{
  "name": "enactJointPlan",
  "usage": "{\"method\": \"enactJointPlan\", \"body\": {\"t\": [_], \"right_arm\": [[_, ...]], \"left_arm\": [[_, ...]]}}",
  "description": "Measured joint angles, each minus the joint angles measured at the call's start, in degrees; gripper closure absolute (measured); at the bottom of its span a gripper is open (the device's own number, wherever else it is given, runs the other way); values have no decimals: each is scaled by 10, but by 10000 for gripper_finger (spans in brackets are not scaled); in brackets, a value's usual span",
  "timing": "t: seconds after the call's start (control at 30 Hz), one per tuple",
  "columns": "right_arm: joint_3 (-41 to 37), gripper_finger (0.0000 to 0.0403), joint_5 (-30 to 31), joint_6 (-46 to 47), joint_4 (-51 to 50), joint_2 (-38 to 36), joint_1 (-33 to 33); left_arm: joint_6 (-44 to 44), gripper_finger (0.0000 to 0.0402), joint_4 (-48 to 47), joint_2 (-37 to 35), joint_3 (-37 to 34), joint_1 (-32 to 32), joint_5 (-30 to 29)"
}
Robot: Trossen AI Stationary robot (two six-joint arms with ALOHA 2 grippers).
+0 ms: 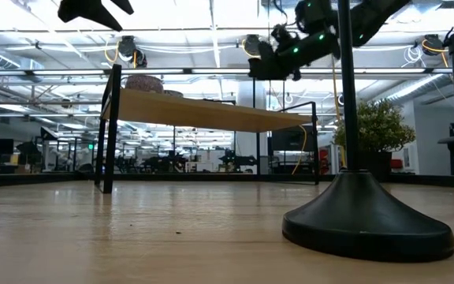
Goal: Pick & Place candle stick holders
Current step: Put the right black candle holder on the shelf
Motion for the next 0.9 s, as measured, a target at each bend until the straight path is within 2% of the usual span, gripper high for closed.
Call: {"method": "enactJointPlan", "body": {"t": [0.33,0.5,0.77,0.9], "right_arm": [[0,230,-3,-31,-267,-158,47],[0,237,-39,-27,-403,-248,83],[0,248,-99,51,-546,-362,151],[0,255,-149,106,-610,-401,184]], "left_arm": [[-36,169,1,16,0,-37,-2],[-63,169,5,44,0,-63,-2],[-79,169,74,98,0,-99,-2],[-85,170,103,117,0,-115,-2]]}}
